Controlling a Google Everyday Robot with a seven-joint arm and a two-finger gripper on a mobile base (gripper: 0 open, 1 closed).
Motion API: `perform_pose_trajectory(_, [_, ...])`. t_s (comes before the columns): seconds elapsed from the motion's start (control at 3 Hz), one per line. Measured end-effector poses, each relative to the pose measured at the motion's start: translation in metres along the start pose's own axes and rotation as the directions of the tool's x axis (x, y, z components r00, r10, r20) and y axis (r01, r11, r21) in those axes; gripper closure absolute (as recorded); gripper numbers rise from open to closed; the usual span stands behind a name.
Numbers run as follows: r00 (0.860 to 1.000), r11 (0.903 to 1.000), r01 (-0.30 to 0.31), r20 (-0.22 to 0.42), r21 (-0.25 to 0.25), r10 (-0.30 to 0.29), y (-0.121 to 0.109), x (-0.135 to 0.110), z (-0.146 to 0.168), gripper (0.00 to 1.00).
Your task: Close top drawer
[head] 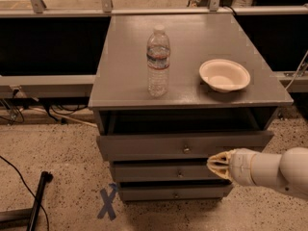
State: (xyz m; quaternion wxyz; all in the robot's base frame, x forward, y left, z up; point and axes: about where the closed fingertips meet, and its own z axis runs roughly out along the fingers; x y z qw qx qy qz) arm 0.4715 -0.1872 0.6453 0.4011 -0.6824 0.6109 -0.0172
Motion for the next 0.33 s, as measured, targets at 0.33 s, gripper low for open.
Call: perform_pose_trajectory(0.33, [0.999,0.9991,-0.034,-0.024,0.023,0.035,0.0141,-0.0069,-0.0312,1.00])
